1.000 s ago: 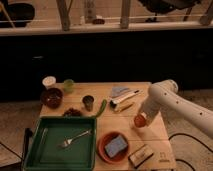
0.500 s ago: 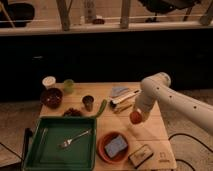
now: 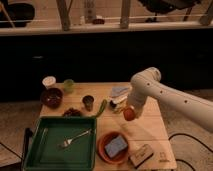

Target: Place apple in metal cup

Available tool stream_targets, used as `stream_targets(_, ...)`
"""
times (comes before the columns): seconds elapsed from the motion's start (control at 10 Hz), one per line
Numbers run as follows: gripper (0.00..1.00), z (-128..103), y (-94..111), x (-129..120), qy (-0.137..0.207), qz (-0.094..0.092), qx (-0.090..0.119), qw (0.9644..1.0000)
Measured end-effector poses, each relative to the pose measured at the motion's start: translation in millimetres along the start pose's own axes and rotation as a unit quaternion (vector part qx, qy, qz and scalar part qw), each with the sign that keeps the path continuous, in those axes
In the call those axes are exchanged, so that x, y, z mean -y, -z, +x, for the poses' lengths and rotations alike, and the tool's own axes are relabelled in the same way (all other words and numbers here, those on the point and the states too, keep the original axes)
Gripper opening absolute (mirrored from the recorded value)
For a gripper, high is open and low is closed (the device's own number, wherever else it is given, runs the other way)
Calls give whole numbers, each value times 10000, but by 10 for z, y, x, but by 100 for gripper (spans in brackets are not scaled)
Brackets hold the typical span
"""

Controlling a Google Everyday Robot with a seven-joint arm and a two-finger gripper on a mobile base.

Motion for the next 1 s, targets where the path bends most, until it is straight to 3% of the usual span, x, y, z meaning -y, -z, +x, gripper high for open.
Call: stream_targets(1.0, 0, -470, 55, 853, 695, -36, -115, 9975)
